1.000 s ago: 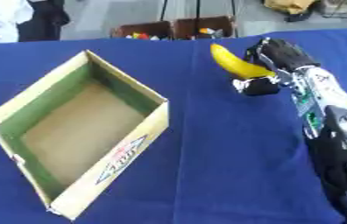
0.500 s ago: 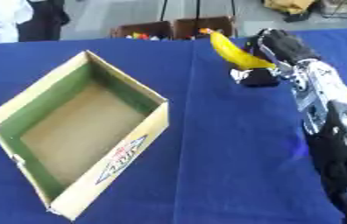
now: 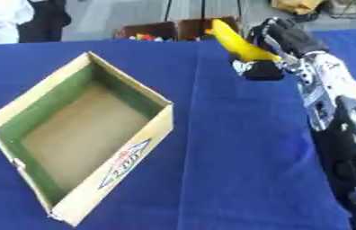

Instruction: Pick up objects on the table and place them in the box.

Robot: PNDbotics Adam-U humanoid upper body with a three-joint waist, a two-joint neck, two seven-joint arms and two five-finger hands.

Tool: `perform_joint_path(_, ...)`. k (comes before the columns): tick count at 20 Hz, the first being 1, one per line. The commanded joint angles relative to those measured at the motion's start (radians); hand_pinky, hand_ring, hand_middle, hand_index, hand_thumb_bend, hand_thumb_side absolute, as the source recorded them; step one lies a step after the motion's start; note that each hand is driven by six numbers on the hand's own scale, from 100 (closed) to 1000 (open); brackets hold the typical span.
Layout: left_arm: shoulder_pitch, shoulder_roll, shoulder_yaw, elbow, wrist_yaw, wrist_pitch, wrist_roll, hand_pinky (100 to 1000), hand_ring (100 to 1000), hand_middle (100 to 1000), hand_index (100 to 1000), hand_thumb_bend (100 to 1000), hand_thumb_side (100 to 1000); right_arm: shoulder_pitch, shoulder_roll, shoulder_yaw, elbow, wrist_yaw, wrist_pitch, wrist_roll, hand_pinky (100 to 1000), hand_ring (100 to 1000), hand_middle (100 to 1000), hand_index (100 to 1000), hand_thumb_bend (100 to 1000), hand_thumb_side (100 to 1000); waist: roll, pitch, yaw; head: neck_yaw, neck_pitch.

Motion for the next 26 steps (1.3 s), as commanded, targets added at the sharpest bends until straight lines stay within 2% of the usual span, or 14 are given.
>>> perform_joint_path(1, -0.004, 0.017, 0.002, -0.02, 0.005, 0.002, -0.001, 685, 721, 832, 886, 100, 858, -0.033, -0.004, 0.012, -0.039, -0.024, -0.001, -0.012, 444, 501, 375, 592, 100, 598, -0.011, -0.245, 0.003, -0.003, -0.01)
perform_joint_path(12, -0.007, 0.017, 0.0, -0.02, 0.008, 0.003, -0.004, 685, 721, 832, 885, 100, 859, -0.07, 0.03, 0.057, -0.067, -0.066, -0.012, -0.03, 430, 500, 375, 588, 100, 607, -0.016, -0.247, 0.008, -0.007, -0.012)
perform_joint_path(13, -0.008, 0.017, 0.0, -0.02, 0.008, 0.003, -0.004, 685, 721, 832, 886, 100, 861, -0.073, 0.034, 0.06, -0.069, -0.07, -0.014, -0.032, 429, 500, 375, 588, 100, 629, -0.016, -0.247, 0.008, -0.007, -0.012)
perform_joint_path(14, -0.008, 0.017, 0.0, -0.02, 0.009, 0.003, -0.004, 685, 721, 832, 886, 100, 860, -0.077, 0.039, 0.064, -0.072, -0.074, -0.015, -0.033, 428, 499, 375, 588, 100, 606, -0.017, -0.247, 0.008, -0.008, -0.012)
perform_joint_path(22, -0.012, 0.018, -0.002, -0.02, 0.012, 0.003, -0.006, 685, 722, 832, 886, 100, 861, -0.101, 0.076, 0.096, -0.093, -0.105, -0.033, -0.036, 420, 498, 376, 587, 100, 614, -0.021, -0.25, 0.014, -0.01, -0.014)
perform_joint_path(23, -0.012, 0.018, -0.002, -0.02, 0.012, 0.003, -0.006, 685, 722, 832, 886, 100, 869, -0.103, 0.081, 0.099, -0.096, -0.11, -0.034, -0.036, 419, 498, 376, 586, 100, 727, -0.021, -0.25, 0.015, -0.011, -0.014)
perform_joint_path(24, -0.012, 0.017, -0.002, -0.02, 0.013, 0.003, -0.007, 685, 722, 832, 885, 100, 861, -0.105, 0.088, 0.102, -0.1, -0.115, -0.035, -0.036, 418, 497, 375, 585, 100, 616, -0.022, -0.251, 0.016, -0.012, -0.014)
perform_joint_path(26, -0.013, 0.017, -0.002, -0.02, 0.014, 0.003, -0.008, 685, 722, 832, 886, 100, 861, -0.111, 0.102, 0.11, -0.106, -0.125, -0.037, -0.033, 418, 496, 373, 584, 100, 617, -0.022, -0.252, 0.017, -0.013, -0.014)
